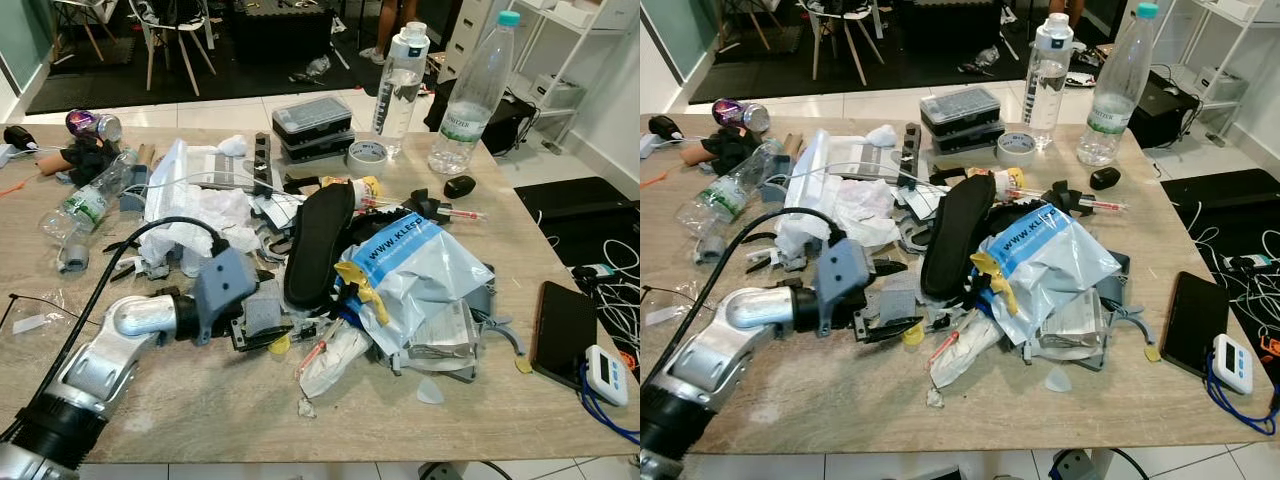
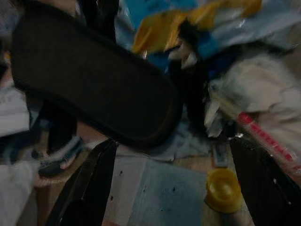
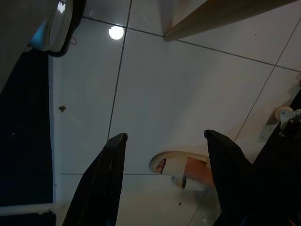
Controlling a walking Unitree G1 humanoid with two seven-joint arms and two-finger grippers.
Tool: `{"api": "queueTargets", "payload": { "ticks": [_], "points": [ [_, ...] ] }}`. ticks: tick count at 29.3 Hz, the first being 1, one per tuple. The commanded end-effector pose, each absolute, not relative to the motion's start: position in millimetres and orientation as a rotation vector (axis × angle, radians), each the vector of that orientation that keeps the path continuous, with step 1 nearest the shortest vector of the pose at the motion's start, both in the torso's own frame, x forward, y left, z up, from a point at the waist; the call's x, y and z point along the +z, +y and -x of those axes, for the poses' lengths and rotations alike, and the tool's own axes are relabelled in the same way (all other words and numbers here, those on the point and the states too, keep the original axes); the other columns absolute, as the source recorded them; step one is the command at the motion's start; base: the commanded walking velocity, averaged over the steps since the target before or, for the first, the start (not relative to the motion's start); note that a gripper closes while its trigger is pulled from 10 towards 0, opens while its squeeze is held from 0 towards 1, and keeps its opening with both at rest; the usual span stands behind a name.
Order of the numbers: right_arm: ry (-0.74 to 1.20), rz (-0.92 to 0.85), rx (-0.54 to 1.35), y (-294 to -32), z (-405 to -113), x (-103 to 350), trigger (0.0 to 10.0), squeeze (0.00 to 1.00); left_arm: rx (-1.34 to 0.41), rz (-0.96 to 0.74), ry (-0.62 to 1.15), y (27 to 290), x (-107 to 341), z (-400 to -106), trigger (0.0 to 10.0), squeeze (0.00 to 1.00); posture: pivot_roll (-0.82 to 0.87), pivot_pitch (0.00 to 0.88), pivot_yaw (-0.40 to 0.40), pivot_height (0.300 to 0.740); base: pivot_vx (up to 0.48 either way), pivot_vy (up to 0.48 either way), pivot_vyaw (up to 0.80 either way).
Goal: Picking trash to rubbish bin
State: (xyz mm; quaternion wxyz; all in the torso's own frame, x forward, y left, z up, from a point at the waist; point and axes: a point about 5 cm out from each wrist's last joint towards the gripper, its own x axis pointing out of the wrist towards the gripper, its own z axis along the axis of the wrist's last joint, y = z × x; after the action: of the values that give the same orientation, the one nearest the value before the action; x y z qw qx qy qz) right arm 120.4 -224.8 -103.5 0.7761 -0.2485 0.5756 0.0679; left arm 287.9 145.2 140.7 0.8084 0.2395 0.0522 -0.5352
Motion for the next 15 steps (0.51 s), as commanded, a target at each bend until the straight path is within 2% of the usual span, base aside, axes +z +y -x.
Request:
{"api": "queueTargets", "payload": {
  "ticks": [1,8,15],
  "points": [
    [1.27,0.529,0.141,-226,-112,-106,10.0,0.0,-1.13,-0.531,0.187,144,130,-289,10.0,0.0,0.05,0.092,0.006,0.74,0.0,0.0,0.0],
    [1.276,0.53,0.137,-228,-110,-106,10.0,0.0,-1.104,-0.587,0.335,153,113,-288,10.0,0.0,0.05,0.099,0.009,0.74,0.0,0.0,0.0],
    [1.277,0.527,0.136,-227,-110,-106,10.0,0.0,-1.07,-0.629,0.381,158,110,-288,10.0,0.0,0.05,0.102,0.01,0.74,0.0,0.0,0.0]
  ]
}}
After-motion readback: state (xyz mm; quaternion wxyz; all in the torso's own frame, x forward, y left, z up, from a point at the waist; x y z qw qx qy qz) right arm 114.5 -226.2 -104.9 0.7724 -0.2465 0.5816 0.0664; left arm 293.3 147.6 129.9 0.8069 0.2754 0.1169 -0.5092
